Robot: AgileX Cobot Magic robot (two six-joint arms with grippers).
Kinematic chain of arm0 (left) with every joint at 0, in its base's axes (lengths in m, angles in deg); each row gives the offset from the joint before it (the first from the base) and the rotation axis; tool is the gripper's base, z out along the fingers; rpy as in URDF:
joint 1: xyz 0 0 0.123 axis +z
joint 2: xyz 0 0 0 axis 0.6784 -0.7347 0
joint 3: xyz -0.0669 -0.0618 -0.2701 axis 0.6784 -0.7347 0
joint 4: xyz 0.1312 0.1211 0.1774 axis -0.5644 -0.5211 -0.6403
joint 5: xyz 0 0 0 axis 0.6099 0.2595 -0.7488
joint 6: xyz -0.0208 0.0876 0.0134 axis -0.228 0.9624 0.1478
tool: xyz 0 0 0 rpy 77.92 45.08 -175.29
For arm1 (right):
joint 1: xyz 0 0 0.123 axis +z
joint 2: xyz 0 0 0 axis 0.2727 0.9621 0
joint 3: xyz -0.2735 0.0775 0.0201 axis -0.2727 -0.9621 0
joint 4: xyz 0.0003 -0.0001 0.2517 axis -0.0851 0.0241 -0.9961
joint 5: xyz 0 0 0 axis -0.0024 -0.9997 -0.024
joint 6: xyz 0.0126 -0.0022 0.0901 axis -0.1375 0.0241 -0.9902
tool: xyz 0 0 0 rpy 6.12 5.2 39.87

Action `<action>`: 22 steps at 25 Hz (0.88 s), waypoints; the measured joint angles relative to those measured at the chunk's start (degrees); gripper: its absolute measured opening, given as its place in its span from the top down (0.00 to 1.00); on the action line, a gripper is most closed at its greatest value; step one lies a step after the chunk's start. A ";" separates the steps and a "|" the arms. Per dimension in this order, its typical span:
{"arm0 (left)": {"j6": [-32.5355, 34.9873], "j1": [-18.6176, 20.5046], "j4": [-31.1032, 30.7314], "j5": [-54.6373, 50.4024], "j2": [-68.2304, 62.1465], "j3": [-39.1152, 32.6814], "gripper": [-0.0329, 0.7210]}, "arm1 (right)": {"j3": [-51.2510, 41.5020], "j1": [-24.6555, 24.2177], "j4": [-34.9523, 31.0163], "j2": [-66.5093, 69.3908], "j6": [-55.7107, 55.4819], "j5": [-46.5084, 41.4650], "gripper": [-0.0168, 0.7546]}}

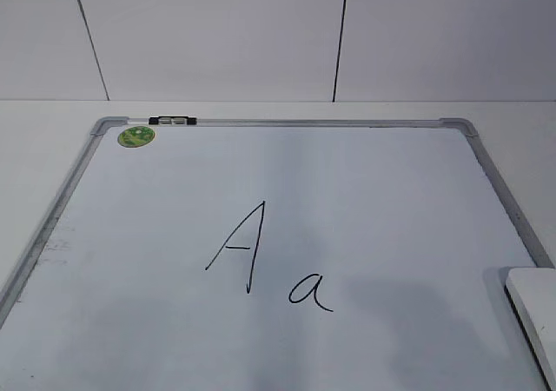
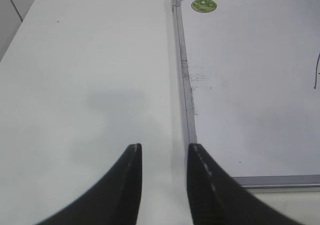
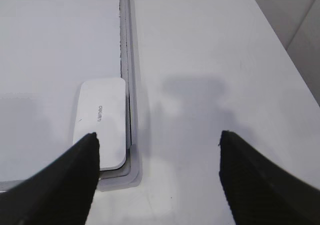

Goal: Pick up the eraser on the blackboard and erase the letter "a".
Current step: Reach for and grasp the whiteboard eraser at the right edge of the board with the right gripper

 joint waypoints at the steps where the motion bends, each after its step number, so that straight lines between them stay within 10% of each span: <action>1: 0.00 0.00 0.00 0.00 0.00 0.00 0.64 | 0.00 0.00 0.00 0.00 0.00 0.00 0.21; 22: 0.00 0.00 0.00 0.00 0.00 0.00 0.64 | 0.71 1.14 -7.68 0.00 0.00 1.94 0.21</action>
